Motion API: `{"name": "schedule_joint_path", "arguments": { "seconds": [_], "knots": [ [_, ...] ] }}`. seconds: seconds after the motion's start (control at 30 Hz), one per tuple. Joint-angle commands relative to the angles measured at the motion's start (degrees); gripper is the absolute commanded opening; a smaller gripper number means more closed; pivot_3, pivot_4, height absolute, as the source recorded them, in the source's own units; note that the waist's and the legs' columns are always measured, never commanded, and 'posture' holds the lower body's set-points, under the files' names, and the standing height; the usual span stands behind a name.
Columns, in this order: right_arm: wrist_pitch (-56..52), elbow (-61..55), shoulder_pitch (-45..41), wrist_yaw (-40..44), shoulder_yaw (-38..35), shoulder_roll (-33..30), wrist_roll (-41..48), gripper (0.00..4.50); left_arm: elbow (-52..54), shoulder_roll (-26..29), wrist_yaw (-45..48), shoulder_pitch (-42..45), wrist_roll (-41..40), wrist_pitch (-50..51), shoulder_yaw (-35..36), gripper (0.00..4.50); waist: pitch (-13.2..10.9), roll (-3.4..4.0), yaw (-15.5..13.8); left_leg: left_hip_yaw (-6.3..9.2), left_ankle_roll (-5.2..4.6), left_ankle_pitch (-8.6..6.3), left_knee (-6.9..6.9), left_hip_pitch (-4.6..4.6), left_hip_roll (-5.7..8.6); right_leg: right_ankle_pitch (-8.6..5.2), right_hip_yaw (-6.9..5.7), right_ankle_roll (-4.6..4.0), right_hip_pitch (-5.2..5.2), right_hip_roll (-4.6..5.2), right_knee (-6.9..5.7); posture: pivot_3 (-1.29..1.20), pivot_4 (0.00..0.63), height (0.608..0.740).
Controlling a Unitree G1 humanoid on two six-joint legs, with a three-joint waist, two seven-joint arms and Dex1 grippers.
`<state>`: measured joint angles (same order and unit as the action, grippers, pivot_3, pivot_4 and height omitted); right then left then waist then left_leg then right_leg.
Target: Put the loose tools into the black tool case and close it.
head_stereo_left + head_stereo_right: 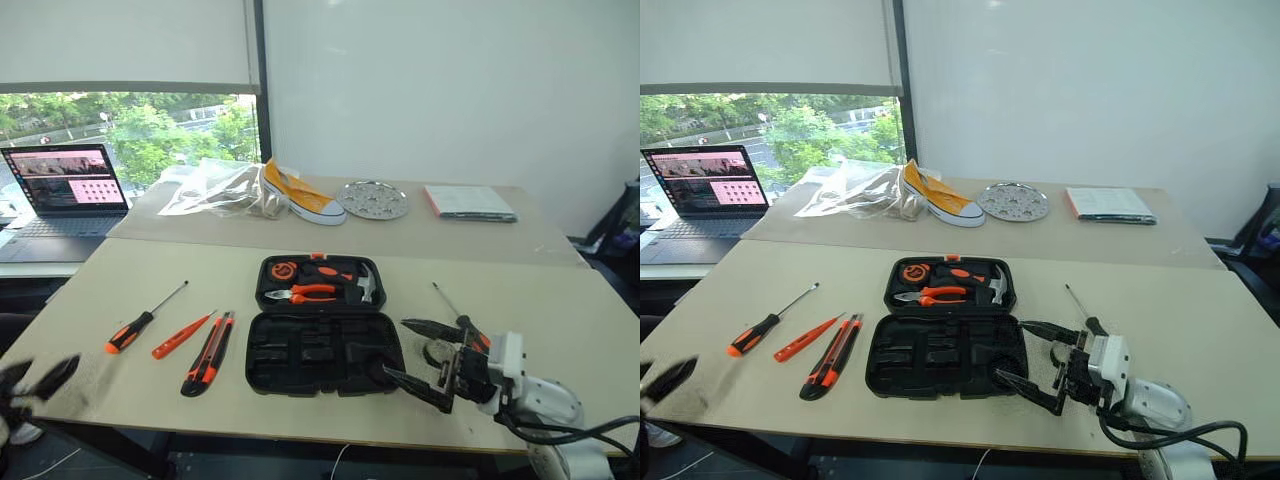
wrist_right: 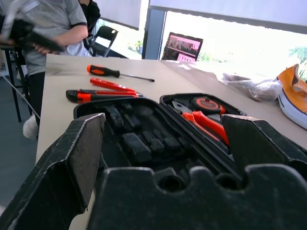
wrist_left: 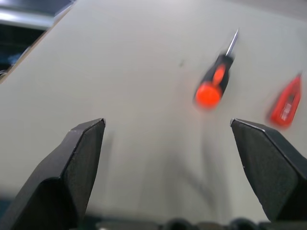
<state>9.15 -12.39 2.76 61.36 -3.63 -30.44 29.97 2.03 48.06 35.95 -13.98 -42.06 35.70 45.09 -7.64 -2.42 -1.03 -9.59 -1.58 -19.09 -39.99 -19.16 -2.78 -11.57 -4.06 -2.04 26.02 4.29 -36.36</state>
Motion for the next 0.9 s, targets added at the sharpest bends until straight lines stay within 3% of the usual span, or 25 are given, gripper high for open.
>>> {"name": "schedule_joint_path", "arguments": {
  "seconds": [0.03, 0.2, 0.3, 0.47, 0.5, 0.53, 0.6, 0.7, 0.8, 0.9],
  "knots": [
    [2.01, 0.28, -0.61, 0.64, -1.15, -0.31, -0.48, 4.5, -5.61, 6.02, 0.19, 7.9, 3.42, 6.21, -8.67, 4.48, 0.02, -0.01, 0.53, -0.04, 0.0, 0.0, 0.02, 0.03, 0.03, 0.0, 0.01, 0.01, 0.0, 0.01, -0.02, 0.0, 0.15, 0.74],
    [3.17, 0.75, -0.45, 0.18, -1.71, -0.31, -1.66, 4.5, -16.52, 10.64, 1.44, 20.1, 10.02, 10.27, -20.78, 4.48, -0.08, 0.17, 1.85, -0.21, 0.26, 0.12, 0.18, 0.16, 0.04, -0.11, 0.1, -0.11, 0.18, -0.13, -0.37, 0.0, 0.15, 0.74],
    [3.74, 0.43, 0.33, -0.72, -2.91, -0.45, -1.98, 4.5, -18.99, 11.91, 4.66, 22.18, 11.86, 12.23, -24.93, 3.78, -0.08, 0.17, 2.09, -0.26, 0.62, 0.04, 0.22, 0.22, -0.07, -0.32, 0.09, -0.37, 0.24, -0.51, -0.46, 0.0, 0.15, 0.74],
    [3.94, -0.42, 1.7, -2.08, -3.77, -0.19, -2.41, 4.5, -21.35, 10.06, 8.02, 24.96, 13.81, 6.36, -25.7, 1.73, -0.13, 0.25, 1.7, -0.52, 0.96, -0.02, 0.23, 0.41, -0.22, -0.68, 0.13, -0.65, 0.24, -0.69, -0.76, 0.0, 0.15, 0.74],
    [3.96, -0.65, 2.06, -2.24, -3.76, -0.22, -2.46, 4.5, -21.6, 9.56, 8.61, 25.41, 13.89, 5.08, -25.47, 1.5, -0.13, 0.25, 1.65, -0.52, 1.0, 0.0, 0.25, 0.44, -0.24, -0.68, 0.14, -0.67, 0.24, -0.71, -0.77, 0.0, 0.15, 0.74],
    [3.97, -0.86, 2.34, -2.39, -3.71, -0.28, -2.5, 4.5, -21.93, 9.17, 9.33, 25.72, 14.15, 3.41, -25.27, 0.96, -0.13, 0.25, 1.58, -0.51, 1.03, 0.02, 0.24, 0.46, -0.26, -0.69, 0.16, -0.68, 0.22, -0.72, -0.81, 0.0, 0.15, 0.74],
    [3.76, -1.34, 2.65, -2.66, -3.74, -0.54, -2.48, 4.5, -22.4, 8.53, 12.8, 25.75, 14.5, -2.79, -24.28, 0.82, -0.13, 0.24, 1.55, -0.46, 1.04, 0.03, 0.23, 0.5, -0.26, -0.69, 0.18, -0.69, 0.19, -0.72, -0.82, 0.0, 0.15, 0.74],
    [1.78, -3.17, 3.61, -1.74, -7.03, -3.81, -0.02, 4.5, -15.69, 5.67, 28.16, 26.3, 7.07, -16.11, -18.35, 0.82, -0.15, 0.24, 1.48, -0.22, 1.03, 0.03, 0.21, 0.49, -0.27, -0.68, 0.24, -0.69, 0.19, -0.69, -0.82, 0.0, 0.15, 0.74],
    [-0.42, -4.85, 5.67, 1.18, -10.63, -8.63, 3.0, 4.5, -14.24, 8.32, 35.87, 28.36, 11.41, -21.17, -24.82, 0.82, -0.16, 0.21, 0.84, -0.16, 0.98, 0.01, 0.15, 0.4, -0.24, -0.68, 0.11, -0.67, 0.2, -0.5, -0.79, 0.0, 0.15, 0.74],
    [0.03, -3.42, 8.1, 3.26, -13.32, -11.28, 2.79, 4.5, -12.33, 8.06, 41.77, 35.64, 17.11, -22.37, -36.71, 0.82, -0.16, 0.3, 0.2, -0.15, 0.94, -0.01, 0.18, 0.56, -0.11, -0.69, 0.16, -0.65, 0.03, -0.56, -0.76, 0.0, 0.15, 0.74]
  ]
}}
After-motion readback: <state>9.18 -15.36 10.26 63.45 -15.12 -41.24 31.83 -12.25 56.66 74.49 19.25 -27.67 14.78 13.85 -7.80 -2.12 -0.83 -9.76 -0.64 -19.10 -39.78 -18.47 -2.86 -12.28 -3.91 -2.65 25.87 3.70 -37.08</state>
